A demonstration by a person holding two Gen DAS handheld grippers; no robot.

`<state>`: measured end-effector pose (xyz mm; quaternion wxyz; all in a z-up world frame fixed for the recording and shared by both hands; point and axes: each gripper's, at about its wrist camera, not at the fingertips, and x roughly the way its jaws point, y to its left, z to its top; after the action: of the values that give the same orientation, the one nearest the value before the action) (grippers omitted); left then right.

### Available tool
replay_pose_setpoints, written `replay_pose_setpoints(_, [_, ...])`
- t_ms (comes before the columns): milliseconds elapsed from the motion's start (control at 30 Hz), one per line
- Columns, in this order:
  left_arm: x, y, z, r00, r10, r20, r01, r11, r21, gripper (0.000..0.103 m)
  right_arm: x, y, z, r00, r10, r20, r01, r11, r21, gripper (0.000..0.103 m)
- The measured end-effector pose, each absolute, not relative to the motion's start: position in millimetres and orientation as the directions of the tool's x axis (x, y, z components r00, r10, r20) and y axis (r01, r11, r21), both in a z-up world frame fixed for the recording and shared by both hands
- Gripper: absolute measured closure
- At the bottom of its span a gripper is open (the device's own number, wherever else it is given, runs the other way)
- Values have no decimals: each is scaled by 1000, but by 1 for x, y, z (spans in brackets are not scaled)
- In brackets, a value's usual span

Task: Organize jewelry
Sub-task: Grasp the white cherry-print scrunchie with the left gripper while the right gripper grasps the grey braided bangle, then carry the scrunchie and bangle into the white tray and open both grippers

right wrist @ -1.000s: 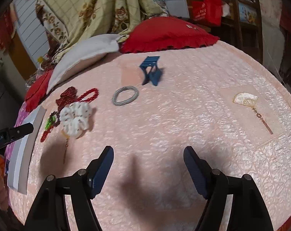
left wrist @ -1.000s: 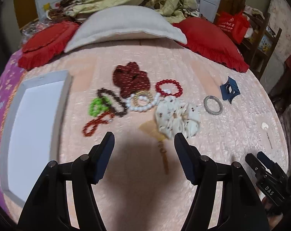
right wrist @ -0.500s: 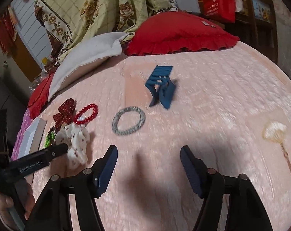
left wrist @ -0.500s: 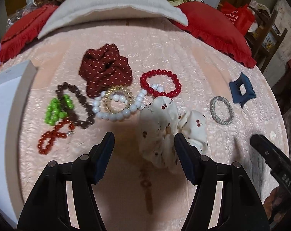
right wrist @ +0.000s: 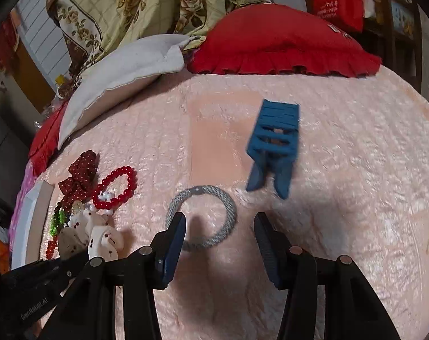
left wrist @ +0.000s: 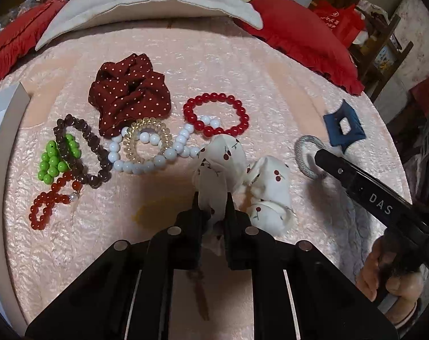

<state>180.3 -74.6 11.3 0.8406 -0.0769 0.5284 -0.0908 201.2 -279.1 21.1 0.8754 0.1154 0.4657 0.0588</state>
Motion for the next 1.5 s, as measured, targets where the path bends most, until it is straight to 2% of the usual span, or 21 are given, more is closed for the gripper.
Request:
replay_pose_setpoints(133, [181, -77, 11, 439, -233, -867, 76, 972, -223, 92, 206, -267, 20, 562, 170, -810, -16, 981, 195, 57])
replay_pose_setpoints(200, [181, -82, 13, 438, -224, -870, 101, 975, -200, 94, 206, -262, 20, 566, 126, -815, -23, 990, 137, 83])
replay_pose_setpoints(267, [175, -83, 20, 447, -232, -864, 113, 973, -203, 95, 205, -262, 20, 552, 134, -823, -31, 990, 140, 97])
replay_pose_setpoints(700, [98, -56, 83, 553, -236, -799, 153, 972, -181, 96, 144, -260, 60, 580, 255, -774, -66, 961, 268, 97])
replay_pose_setpoints(933, [59, -27, 106, 610, -210, -764, 135, 978, -161, 96, 111, -225, 82, 586, 287, -758, -133, 957, 259, 97])
replay_pose_setpoints(1200, [30, 24, 131, 678, -106, -728, 61, 994, -88, 96, 88, -173, 101, 577, 338, -743, -229, 941, 250, 97])
replay_pose_setpoints(1333, [23, 40, 133, 696, -58, -715, 36, 998, -46, 96, 80, -147, 105, 569, 346, -746, -273, 935, 226, 97])
replay_pose_setpoints(1500, [22, 58, 127, 688, -39, -724, 3, 999, -52, 96, 74, -128, 109, 559, 351, -751, -304, 930, 209, 97])
